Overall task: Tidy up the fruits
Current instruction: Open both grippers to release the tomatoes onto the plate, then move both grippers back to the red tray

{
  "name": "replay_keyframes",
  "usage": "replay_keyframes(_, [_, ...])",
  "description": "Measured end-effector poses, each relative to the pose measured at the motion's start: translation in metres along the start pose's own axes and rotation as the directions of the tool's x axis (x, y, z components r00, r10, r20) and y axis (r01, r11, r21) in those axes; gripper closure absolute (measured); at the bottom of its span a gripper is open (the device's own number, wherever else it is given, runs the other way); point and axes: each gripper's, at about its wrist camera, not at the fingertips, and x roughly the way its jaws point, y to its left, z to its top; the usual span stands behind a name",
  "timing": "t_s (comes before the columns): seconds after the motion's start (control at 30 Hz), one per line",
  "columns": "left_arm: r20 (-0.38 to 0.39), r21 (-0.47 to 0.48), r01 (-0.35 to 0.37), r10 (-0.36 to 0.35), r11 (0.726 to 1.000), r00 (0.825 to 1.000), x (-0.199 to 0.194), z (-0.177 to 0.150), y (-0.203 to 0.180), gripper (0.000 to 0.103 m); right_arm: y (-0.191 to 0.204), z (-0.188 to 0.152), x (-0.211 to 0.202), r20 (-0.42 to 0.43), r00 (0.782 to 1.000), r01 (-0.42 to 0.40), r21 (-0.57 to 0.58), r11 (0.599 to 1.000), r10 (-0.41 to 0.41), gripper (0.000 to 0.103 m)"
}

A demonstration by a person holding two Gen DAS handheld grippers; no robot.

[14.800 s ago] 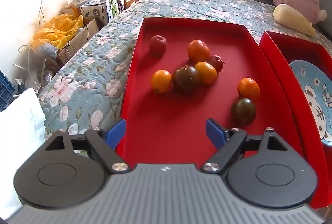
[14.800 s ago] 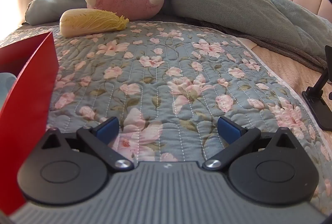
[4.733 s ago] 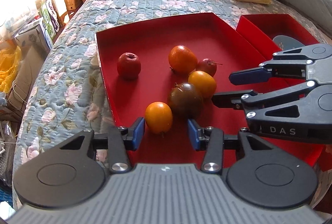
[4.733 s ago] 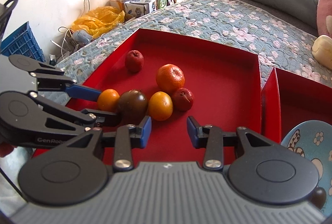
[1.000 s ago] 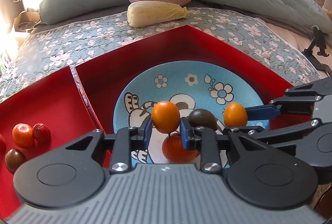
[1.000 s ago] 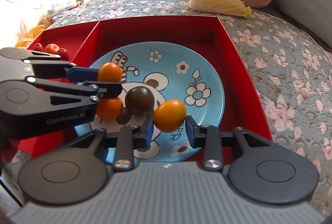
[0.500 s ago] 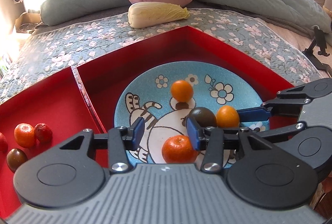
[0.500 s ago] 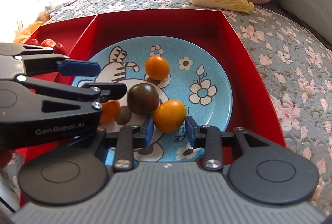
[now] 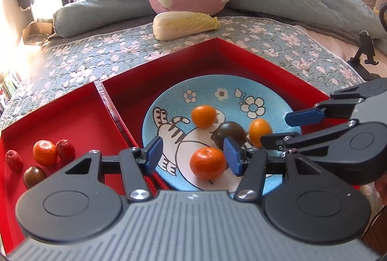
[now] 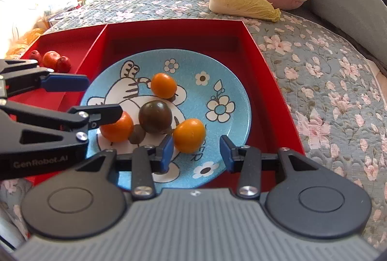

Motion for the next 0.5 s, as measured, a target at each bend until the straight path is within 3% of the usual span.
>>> replay_keyframes(0.27, [0.029,-0.004,-0.020,0.021,1.000,0.999,-0.028,-0.008,0.005,0.038,0.008,-0.001,-0.021,0.029,1.000,0.003,-0.008,1.000,-0.003,0.058])
replay_keyframes(0.5, [0.050,-0.126,-0.100,0.107,0.987,0.993,-0.048,-0.016,0.048,0.038,0.038,0.016,-0.038,0.105,0.993,-0.054,-0.055,0.997,0.060,0.058])
